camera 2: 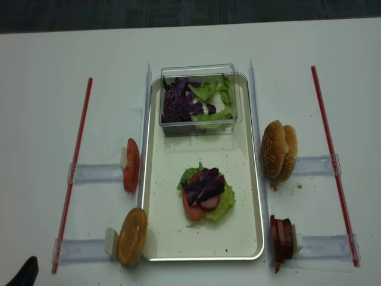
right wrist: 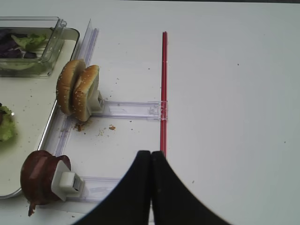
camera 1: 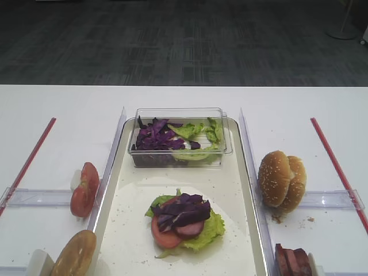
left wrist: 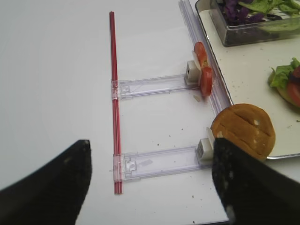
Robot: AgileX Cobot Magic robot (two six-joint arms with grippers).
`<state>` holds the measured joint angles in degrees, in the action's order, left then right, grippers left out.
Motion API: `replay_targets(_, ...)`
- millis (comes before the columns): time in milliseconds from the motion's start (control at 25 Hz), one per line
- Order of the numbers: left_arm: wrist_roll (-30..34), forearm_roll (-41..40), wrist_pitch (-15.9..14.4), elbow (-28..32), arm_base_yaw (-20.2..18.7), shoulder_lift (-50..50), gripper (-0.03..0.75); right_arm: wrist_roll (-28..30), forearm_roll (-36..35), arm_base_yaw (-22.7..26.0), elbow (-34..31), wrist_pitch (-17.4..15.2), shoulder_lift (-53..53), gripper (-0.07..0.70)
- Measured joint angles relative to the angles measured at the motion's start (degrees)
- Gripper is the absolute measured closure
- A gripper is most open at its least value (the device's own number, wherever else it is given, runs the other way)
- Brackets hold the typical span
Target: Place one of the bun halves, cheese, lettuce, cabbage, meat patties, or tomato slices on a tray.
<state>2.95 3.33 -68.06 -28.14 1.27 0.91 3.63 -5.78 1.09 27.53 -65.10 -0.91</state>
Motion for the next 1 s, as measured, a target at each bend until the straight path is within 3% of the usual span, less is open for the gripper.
replay_targets(1000,0.00,0.00,0.00,0.00,0.00,0.00,0.223,0.21,0.00,0.00,0.00,0.00,0.00,0.267)
